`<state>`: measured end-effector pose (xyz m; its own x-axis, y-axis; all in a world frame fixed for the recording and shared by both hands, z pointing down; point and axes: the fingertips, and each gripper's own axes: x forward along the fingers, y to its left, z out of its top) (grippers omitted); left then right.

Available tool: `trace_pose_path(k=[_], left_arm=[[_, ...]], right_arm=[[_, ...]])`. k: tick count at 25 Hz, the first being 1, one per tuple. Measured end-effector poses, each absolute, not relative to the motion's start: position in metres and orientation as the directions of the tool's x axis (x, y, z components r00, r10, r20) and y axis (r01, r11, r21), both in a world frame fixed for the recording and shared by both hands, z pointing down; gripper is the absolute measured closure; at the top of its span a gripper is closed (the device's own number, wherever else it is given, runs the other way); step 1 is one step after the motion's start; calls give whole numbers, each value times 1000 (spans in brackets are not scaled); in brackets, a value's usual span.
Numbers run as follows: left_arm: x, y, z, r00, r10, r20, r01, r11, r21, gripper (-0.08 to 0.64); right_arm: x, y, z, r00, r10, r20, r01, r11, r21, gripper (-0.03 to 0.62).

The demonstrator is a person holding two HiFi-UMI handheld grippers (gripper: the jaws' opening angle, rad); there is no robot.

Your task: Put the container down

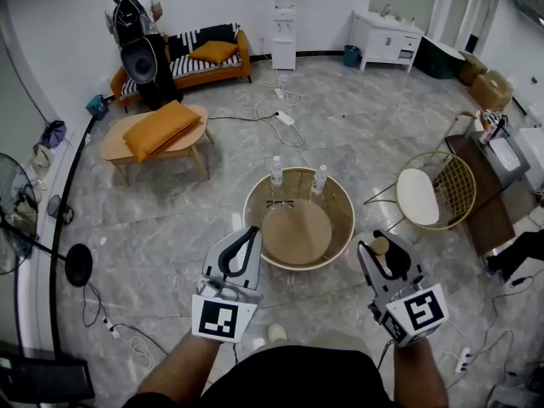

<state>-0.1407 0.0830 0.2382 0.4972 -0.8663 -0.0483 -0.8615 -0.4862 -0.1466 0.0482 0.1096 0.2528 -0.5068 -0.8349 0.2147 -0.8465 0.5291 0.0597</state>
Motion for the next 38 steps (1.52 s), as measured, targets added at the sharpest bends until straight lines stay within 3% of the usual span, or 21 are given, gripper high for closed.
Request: trace_pose_path(k=[38], left_arm=[[-129, 41, 258, 496, -868, -10, -861, -490, -139, 545]], right_arm=[[59, 66, 265, -523, -814, 252, -831, 553, 63, 445]])
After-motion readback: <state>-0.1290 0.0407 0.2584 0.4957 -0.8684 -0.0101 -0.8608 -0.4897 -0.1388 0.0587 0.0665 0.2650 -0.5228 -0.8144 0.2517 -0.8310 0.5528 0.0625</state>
